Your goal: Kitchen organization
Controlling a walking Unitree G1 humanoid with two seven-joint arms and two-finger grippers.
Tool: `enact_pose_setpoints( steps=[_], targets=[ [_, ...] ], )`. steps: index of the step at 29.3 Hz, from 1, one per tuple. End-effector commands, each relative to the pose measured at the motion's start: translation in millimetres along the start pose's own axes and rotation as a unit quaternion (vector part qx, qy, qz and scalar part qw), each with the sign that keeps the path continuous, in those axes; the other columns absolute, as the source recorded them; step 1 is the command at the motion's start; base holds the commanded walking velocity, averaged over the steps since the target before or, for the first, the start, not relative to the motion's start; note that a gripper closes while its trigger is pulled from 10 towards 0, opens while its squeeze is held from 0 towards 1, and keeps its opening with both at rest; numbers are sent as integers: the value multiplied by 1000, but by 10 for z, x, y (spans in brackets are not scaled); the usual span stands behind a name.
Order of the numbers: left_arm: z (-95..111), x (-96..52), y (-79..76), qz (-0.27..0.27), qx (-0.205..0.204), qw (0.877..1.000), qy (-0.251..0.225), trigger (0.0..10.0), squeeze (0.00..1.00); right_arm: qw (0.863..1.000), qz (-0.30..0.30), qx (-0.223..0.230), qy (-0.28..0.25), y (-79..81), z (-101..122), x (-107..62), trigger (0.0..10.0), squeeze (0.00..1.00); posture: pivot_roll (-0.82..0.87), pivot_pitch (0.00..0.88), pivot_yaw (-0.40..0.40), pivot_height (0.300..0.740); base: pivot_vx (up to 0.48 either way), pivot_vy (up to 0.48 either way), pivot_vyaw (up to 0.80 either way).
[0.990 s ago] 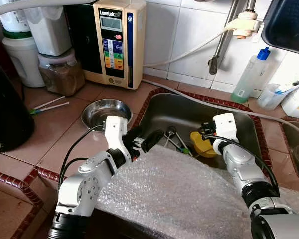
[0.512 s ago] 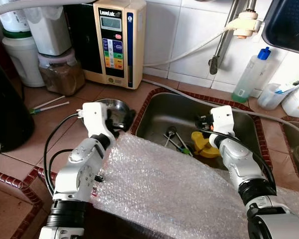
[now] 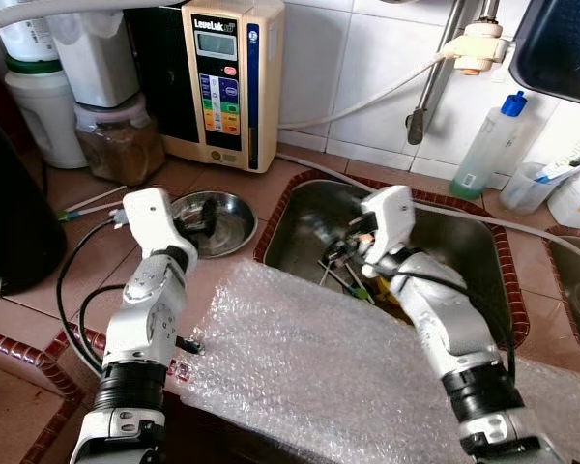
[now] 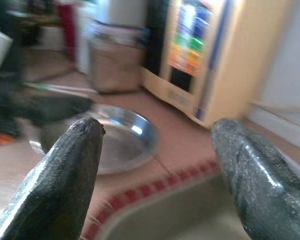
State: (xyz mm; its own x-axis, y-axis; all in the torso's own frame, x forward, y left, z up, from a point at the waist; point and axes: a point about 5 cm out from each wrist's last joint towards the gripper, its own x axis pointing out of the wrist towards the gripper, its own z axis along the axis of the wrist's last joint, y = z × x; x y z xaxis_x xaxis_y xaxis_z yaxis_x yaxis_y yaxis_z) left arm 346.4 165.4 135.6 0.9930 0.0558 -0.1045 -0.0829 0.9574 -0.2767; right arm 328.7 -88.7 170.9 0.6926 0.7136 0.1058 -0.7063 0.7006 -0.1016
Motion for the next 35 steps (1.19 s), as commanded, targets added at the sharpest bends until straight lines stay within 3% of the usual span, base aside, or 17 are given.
enact_pose_setpoints(
  steps=[1,9,10,11,13,16,23,25,29,34,35],
  targets=[
    [69,41,-47,5,10,1000,-13,10000,1000,1000,21,-3,-5,52,74,-10,10000,1000,36,0,-30,740,0,0,0],
    [48,67,70,48,2,999,-9,10000,1000,997,73,-3,12,224,64,-70,10000,1000,32,0,-32,740,0,0,0],
    [42,69,79,50,3,999,-6,10000,796,996,86,3,10,266,80,-74,10000,1000,31,0,-32,740,0,0,0],
    [29,77,100,61,7,998,0,10000,0,995,102,17,6,315,123,-81,10000,1000,29,0,-31,740,0,0,0],
    [8,93,129,79,2,997,10,10000,0,991,123,42,-8,368,233,-84,10000,1000,28,0,-30,740,0,0,0],
    [-7,132,153,105,-16,994,19,10000,0,989,139,43,-13,378,361,-97,10000,1000,20,0,-27,740,0,0,0],
    [-12,161,177,129,-36,991,26,10000,0,990,135,45,-7,337,367,-132,10000,1000,21,0,-27,740,0,0,0],
    [-65,169,166,136,-52,988,47,10000,0,989,137,49,-3,355,374,-154,10000,1000,20,0,-26,740,0,0,0],
    [-156,199,81,123,-72,986,86,10000,0,988,143,63,0,393,406,-170,10000,1000,22,0,-26,740,0,0,0],
    [-124,238,18,102,-72,988,91,9922,0,987,145,62,5,402,403,-171,10000,1000,24,0,-25,740,0,0,0],
    [-125,239,18,103,-68,988,94,7255,0,988,145,62,6,401,400,-171,10000,1000,24,0,-25,740,0,0,0]
  ],
)
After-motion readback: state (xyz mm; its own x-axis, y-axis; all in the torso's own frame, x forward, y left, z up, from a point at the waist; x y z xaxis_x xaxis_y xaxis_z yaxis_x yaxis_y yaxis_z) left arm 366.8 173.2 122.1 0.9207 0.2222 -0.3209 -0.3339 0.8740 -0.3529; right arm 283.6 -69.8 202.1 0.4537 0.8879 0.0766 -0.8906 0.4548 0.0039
